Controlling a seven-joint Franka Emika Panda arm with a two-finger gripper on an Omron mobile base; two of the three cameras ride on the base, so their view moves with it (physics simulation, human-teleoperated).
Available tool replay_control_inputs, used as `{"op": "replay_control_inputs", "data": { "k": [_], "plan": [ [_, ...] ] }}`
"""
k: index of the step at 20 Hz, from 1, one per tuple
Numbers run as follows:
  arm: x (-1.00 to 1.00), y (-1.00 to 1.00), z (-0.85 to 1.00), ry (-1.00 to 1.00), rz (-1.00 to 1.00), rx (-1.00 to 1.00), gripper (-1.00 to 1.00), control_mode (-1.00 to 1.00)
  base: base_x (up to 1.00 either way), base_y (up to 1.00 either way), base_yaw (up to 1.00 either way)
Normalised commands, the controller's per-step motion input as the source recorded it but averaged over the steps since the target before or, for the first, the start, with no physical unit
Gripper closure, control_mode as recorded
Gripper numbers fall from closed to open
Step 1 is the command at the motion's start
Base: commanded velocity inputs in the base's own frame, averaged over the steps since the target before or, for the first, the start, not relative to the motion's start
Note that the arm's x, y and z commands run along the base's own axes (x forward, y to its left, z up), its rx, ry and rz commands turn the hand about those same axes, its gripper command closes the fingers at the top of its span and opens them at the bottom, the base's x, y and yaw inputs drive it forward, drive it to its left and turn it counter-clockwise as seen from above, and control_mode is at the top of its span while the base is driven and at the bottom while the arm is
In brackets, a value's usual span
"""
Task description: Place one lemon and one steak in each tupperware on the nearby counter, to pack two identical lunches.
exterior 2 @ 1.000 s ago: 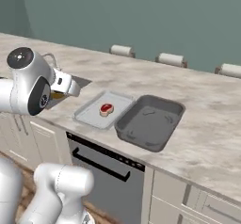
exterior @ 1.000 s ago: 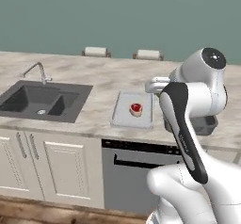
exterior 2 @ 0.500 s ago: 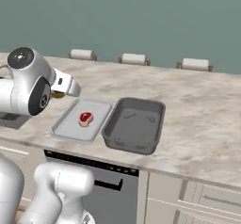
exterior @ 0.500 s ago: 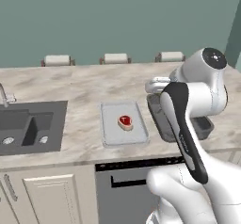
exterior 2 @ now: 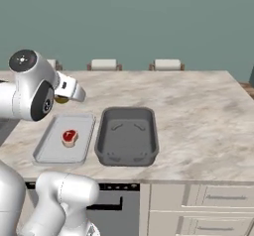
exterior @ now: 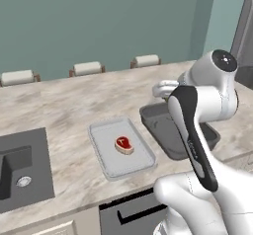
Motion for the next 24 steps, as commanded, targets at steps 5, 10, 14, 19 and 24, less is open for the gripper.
{"op": "replay_control_inputs", "data": {
  "k": [5,10,14,19,24],
  "plan": [
    [0.0,0.13,-0.03,0.0,-0.09,0.0,1.0,-1.0,0.09,0.19,-0.21],
    [0.0,0.44,-0.28,0.0,-0.16,0.0,1.0,-1.0,0.0,0.0,0.0],
    [0.0,0.42,-0.4,0.0,-0.1,0.0,1.0,-1.0,0.0,0.0,0.0],
    [0.0,0.31,-0.48,0.07,-0.05,0.0,1.0,-1.0,0.0,0.0,0.0],
    [0.0,0.16,-0.51,0.13,0.0,0.06,1.0,-1.0,0.0,0.0,0.0]
  ]
}}
